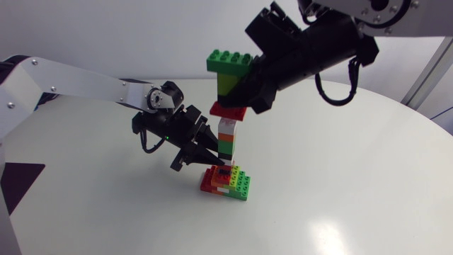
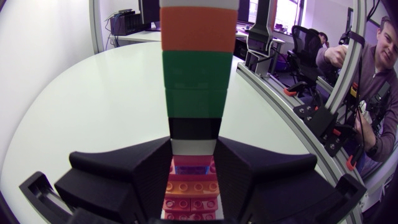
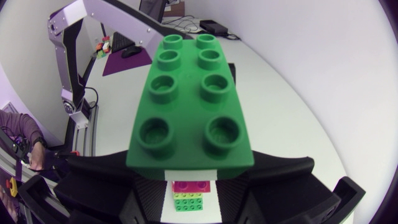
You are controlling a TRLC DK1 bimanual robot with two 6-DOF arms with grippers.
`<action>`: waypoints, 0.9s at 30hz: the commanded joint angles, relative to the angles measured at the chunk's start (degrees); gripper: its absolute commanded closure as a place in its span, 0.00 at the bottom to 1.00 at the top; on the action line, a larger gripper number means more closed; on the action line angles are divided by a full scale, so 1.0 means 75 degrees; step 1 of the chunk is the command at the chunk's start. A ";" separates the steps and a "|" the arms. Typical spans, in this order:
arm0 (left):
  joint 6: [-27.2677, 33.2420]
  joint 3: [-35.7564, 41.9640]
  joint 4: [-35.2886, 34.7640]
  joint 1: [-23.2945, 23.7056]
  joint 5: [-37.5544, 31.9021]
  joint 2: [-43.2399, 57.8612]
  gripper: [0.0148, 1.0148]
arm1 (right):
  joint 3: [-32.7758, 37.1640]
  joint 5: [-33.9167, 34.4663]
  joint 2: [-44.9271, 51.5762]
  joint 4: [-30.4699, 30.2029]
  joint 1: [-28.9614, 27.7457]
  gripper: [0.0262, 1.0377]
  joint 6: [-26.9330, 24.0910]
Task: Disassemble duplo
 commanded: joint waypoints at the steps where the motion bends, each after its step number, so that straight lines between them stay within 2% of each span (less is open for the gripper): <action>1: 0.0009 -0.0156 -0.0189 -0.0142 -0.0195 0.0330 0.68 | 0.0654 0.0024 -0.0133 -0.0121 -0.0142 0.80 0.0206; 7: -0.0003 -0.0168 -0.0189 -0.0142 -0.0218 0.0330 0.68 | 0.1393 0.0024 -0.0122 -0.0496 -0.0481 0.80 0.0195; 11: -0.0026 -0.0179 -0.0189 -0.0095 -0.0277 0.0330 0.68 | 0.1100 -0.0093 -0.0450 -0.0449 -0.1325 0.80 0.0007; 14: -0.0026 -0.0203 -0.0189 -0.0048 -0.0324 0.0272 0.68 | 0.0315 -0.0574 -0.0696 -0.0133 -0.2321 0.80 -0.0239; 18: -0.0049 -0.0203 -0.0189 -0.0048 -0.0382 0.0248 0.68 | -0.1572 -0.0867 -0.0895 0.0816 -0.3294 0.80 -0.0719; 22: -0.0085 -0.0203 -0.0177 -0.0095 -0.0429 0.0248 0.68 | -0.3189 -0.0879 -0.0766 0.2141 -0.3622 0.79 -0.0848; 27: -0.0167 -0.0203 -0.0118 -0.0154 -0.0476 0.0272 0.68 | -0.4244 -0.0691 -0.0368 0.3336 -0.3423 0.79 -0.0813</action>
